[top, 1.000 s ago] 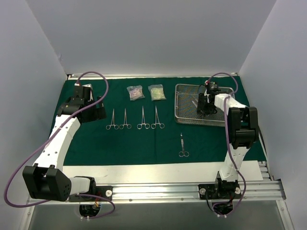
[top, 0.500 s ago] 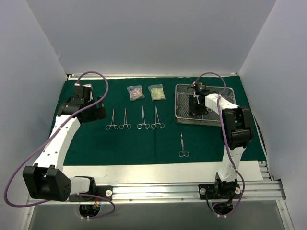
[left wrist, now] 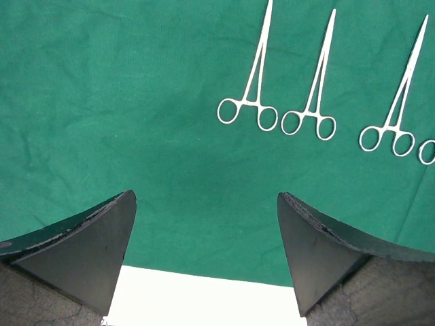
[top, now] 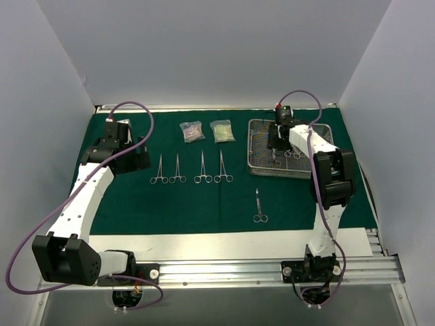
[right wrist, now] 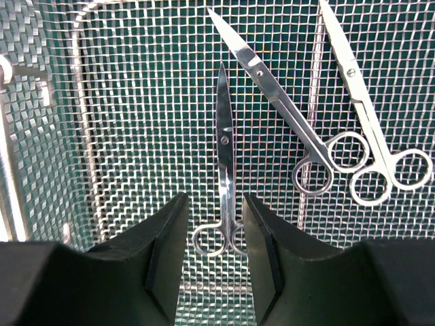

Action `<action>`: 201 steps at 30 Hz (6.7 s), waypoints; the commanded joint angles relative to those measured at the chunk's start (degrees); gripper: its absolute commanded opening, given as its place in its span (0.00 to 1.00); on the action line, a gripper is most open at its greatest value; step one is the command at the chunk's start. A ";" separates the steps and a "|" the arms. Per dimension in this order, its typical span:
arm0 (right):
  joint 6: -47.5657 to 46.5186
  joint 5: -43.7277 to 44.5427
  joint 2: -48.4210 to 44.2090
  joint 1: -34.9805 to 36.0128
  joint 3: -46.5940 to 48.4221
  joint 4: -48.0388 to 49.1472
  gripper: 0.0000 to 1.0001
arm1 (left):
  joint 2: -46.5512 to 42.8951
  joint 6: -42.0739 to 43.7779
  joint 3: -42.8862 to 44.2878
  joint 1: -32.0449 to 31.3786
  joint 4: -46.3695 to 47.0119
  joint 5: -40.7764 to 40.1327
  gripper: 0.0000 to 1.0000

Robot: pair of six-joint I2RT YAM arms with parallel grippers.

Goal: Open and lay out the surgical kit
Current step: Adjust the medical item in the container, then pick up the medical item from the container, then place the medical item in the surgical kit, then pick up the medical item from the container.

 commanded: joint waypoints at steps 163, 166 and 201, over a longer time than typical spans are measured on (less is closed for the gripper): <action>24.10 9.24 -27.42 34.03 -41.20 1.07 0.18 | 1.99 -2.11 3.59 -0.36 1.44 -2.25 0.94; 23.92 9.50 -27.86 34.03 -40.23 0.63 0.25 | 2.07 -2.11 3.68 -0.27 1.44 -2.25 0.94; -17.73 -8.95 0.26 -7.71 5.11 2.30 0.34 | -1.35 -2.63 2.54 -0.45 0.65 0.74 0.94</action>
